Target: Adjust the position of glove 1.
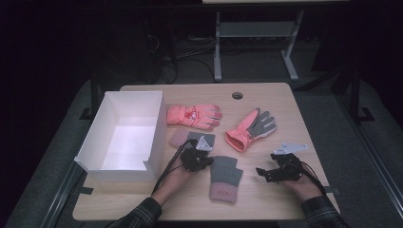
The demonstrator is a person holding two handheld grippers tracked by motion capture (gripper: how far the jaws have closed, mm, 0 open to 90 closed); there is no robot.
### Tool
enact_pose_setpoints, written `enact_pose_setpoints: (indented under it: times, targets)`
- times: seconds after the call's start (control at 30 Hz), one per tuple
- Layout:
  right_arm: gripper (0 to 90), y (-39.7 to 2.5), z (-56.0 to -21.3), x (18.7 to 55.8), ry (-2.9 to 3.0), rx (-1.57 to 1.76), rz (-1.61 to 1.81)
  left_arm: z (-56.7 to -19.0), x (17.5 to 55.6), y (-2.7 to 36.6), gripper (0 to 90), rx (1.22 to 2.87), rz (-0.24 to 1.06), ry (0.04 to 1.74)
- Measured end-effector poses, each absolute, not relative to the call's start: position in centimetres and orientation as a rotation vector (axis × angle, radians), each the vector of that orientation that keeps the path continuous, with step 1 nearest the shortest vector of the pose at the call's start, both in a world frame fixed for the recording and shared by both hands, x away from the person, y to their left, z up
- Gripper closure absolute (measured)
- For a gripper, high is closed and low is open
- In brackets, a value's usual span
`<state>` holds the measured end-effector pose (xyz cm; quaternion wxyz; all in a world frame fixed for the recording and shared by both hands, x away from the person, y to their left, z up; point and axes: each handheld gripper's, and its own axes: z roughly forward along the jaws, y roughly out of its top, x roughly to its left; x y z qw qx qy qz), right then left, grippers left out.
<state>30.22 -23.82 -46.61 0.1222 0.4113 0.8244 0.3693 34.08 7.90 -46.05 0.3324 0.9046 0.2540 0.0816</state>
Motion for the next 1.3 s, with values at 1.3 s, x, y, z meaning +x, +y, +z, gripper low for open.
enact_pose_setpoints:
  times: [1.3]
  targets:
    - [12.6, -24.8, -46.8, 30.3, 2.364, 1.248, 1.028, -44.7, 28.0, 4.0, 89.4, 2.309, -0.052, 0.500]
